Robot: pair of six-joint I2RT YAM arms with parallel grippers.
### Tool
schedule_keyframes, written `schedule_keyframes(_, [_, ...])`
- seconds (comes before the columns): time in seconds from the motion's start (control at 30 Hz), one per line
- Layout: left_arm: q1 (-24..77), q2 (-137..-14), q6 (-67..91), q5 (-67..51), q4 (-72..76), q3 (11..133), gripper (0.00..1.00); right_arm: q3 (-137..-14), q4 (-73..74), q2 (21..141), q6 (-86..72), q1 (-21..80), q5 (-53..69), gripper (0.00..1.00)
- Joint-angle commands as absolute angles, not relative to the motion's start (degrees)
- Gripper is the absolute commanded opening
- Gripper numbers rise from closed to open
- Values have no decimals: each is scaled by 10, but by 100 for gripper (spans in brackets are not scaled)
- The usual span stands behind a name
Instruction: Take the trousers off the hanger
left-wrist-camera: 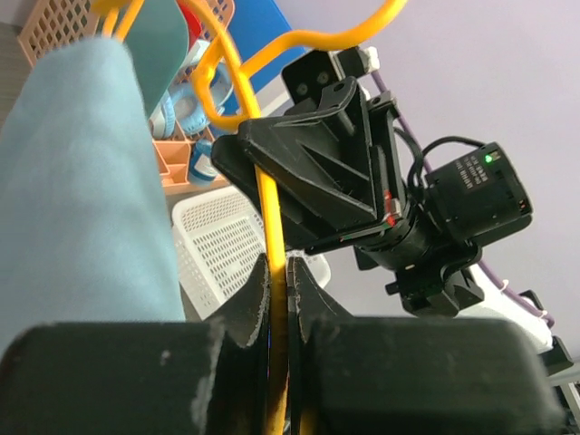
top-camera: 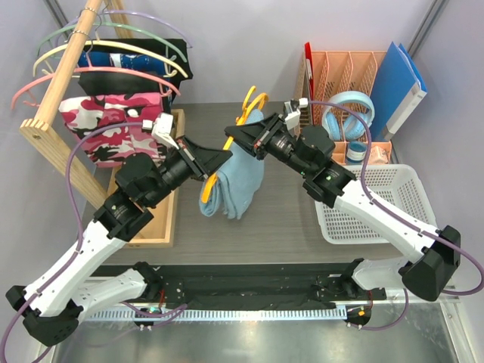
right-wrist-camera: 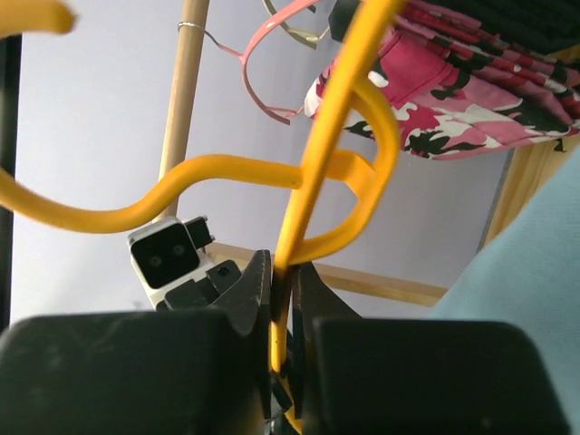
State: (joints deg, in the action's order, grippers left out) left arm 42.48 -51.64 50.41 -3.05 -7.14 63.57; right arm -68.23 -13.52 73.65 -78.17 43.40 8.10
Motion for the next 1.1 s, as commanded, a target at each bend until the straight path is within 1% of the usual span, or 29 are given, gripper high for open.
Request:
schedule_keyframes(0.0, [432,-511,516,-67,-25,687,9,-713,-146,721,-717,437,103,1])
schedule_keyframes(0.07, [432,-514,530,-93,-41,692,21,-708,-142,711,-698,437,126,1])
schedule_keyframes(0.1, [432,-515,534,-104,-53,694,33,-708,-131,708,-691,437,134,1])
schedule_keyframes(0.17, [431,-513,534,-142,-57,694,47,-704,-124,694,-679,437,154,1])
schedule_keyframes(0.2, [431,-513,534,-149,-68,697,57,-703,-113,688,-665,437,158,1])
schedule_keyframes(0.27, [431,-511,527,-159,-82,700,65,-704,-99,672,-656,436,166,1])
schedule_keyframes(0.37, [431,-513,513,-156,-132,714,68,-702,-86,657,-647,437,182,1])
schedule_keyframes(0.53, [431,-539,523,-195,-156,734,67,-708,-76,650,-655,437,239,1])
schedule_keyframes(0.63, [431,-559,547,-228,-141,732,63,-701,-87,646,-663,437,258,1])
schedule_keyframes(0.67, [431,-563,552,-235,-139,732,59,-700,-86,643,-663,437,258,1])
schedule_keyframes(0.73, [431,-569,559,-246,-140,729,54,-697,-86,636,-661,437,260,1])
schedule_keyframes(0.83, [432,-550,562,-239,-143,715,51,-700,-78,625,-651,437,259,1])
schedule_keyframes(0.9, [432,-521,549,-229,-160,713,52,-707,-64,622,-639,437,257,1])
schedule_keyframes(0.93, [432,-511,541,-208,-174,719,54,-709,-57,620,-634,437,253,1])
schedule_keyframes(0.97, [431,-501,527,-195,-216,736,55,-712,-42,618,-624,437,251,1])
schedule_keyframes(1.07, [432,-481,489,-151,-280,769,58,-718,-39,619,-618,437,257,1])
